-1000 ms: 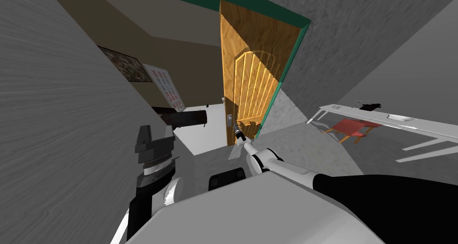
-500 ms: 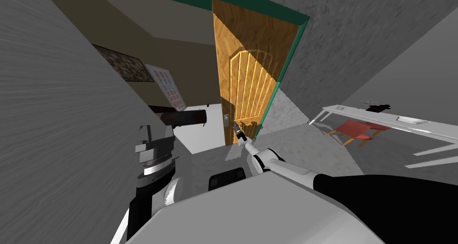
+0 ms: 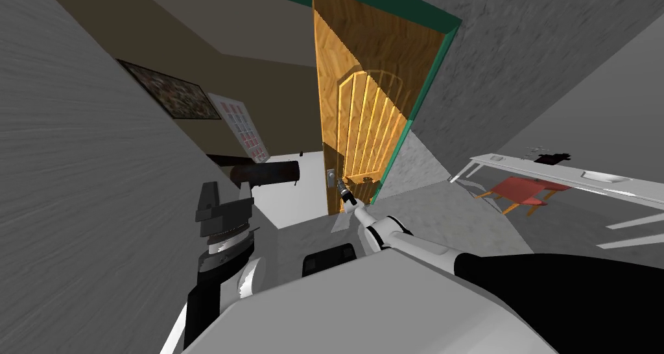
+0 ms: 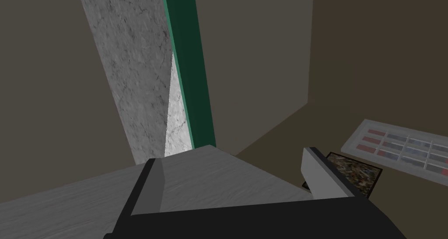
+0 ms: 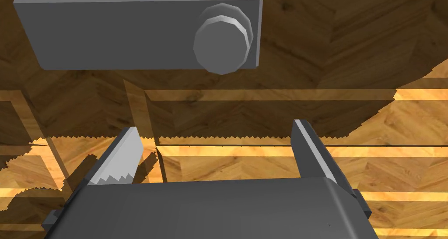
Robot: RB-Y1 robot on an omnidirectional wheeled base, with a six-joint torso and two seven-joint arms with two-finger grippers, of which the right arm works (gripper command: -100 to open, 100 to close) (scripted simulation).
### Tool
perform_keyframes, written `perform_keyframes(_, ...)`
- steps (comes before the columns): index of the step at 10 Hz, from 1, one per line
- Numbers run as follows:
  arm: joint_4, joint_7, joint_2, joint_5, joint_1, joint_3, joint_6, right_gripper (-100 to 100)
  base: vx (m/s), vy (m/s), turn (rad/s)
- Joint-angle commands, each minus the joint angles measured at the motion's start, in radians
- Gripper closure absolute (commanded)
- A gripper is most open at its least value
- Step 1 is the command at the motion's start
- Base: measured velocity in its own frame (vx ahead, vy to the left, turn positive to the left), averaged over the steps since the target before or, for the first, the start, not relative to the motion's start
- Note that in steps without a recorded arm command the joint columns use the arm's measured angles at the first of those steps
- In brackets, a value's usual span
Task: Pull the door open
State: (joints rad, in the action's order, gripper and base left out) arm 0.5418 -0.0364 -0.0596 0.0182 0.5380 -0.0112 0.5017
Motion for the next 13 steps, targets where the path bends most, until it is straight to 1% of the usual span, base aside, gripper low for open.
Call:
perform_keyframes(1,-0.016,-0.004,0.009,-0.002,0.011,0.003,0.012,-100,0.181,0.068,-0.104)
perform_keyframes(5,-0.012,-0.010,0.036,-0.008,0.017,0.010,0.016,-100,0.197,0.076,-0.147)
perform_keyframes(6,-0.011,-0.011,0.045,-0.009,0.018,0.012,0.017,-100,0.159,0.127,-0.225)
perform_keyframes(7,-0.010,-0.011,0.048,-0.010,0.019,0.013,0.017,-100,0.157,0.139,-0.133)
perform_keyframes(8,0.002,-0.010,0.046,-0.010,0.012,0.013,0.012,-100,0.068,0.059,-0.016)
perform_keyframes(9,0.002,-0.010,0.046,-0.010,0.012,0.013,0.012,100,-0.009,-0.006,0.014)
perform_keyframes(13,0.002,-0.010,0.046,-0.010,0.012,0.013,0.012,100,-0.017,-0.013,0.007)
